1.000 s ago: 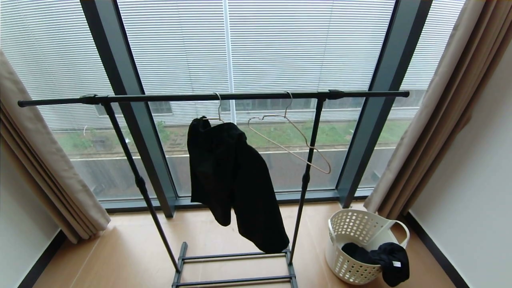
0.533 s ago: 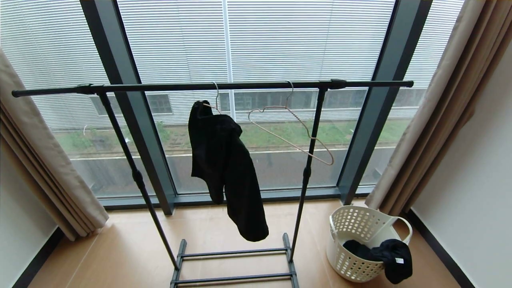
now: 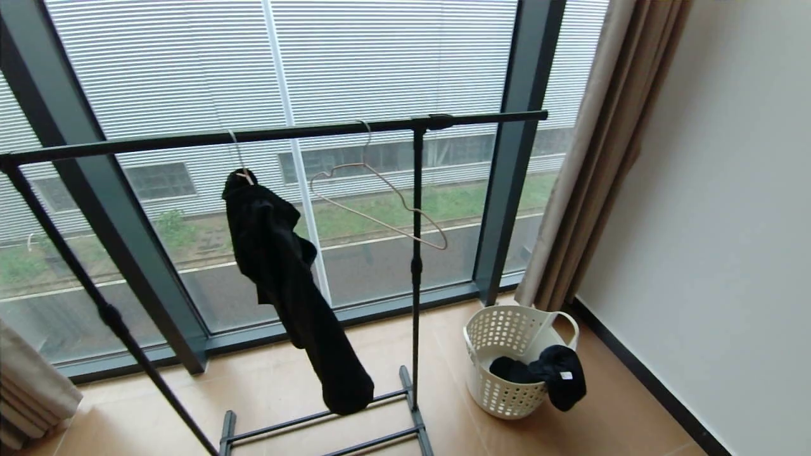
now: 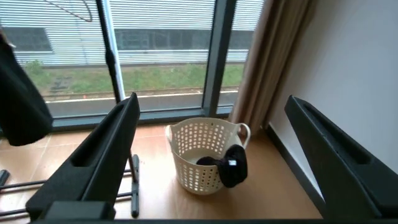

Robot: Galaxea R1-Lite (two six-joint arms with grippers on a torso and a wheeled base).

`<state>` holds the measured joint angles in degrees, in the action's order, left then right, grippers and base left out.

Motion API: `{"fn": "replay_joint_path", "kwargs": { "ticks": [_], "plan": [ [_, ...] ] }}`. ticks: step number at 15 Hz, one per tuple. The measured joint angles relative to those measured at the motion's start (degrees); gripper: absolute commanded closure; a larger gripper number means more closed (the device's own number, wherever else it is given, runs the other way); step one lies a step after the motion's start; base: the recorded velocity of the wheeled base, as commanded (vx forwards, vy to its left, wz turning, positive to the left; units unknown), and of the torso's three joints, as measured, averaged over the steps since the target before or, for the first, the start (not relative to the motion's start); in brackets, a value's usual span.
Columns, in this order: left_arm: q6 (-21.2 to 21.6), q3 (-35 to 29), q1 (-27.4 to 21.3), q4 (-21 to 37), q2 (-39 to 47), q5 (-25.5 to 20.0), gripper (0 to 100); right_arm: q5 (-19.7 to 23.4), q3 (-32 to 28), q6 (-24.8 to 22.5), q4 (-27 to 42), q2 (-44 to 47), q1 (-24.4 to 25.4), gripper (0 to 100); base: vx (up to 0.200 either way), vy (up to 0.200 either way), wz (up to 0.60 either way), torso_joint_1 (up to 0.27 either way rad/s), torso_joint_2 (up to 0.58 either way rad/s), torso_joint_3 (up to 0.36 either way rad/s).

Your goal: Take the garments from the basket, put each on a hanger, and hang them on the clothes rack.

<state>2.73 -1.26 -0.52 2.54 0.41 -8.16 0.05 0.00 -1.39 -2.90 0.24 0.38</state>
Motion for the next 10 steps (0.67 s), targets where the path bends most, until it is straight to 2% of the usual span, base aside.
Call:
{"fn": "replay_joint_path", "kwargs": {
  "ticks": [2, 9, 10],
  "plan": [
    [0.0, 0.0, 0.0, 0.0, 0.0, 0.0, 0, 0.0, 0.0, 0.0, 0.0, 0.0, 0.0, 0, 0.000, -0.200, -0.60, 0.002, 0.01, -0.007],
    [0.0, 0.0, 0.0, 0.0, 0.0, 0.0, 0, 0.0, 0.0, 0.0, 0.1, 0.0, 0.0, 0, 0.000, -0.200, 0.00, 0.000, 0.00, 0.002],
    [0.0, 0.0, 0.0, 0.0, 0.0, 0.0, 0, 0.0, 0.0, 0.0, 0.0, 0.0, 0.1, 0, 0.200, -0.200, 0.00, 0.002, 0.00, 0.002]
  ]
}}
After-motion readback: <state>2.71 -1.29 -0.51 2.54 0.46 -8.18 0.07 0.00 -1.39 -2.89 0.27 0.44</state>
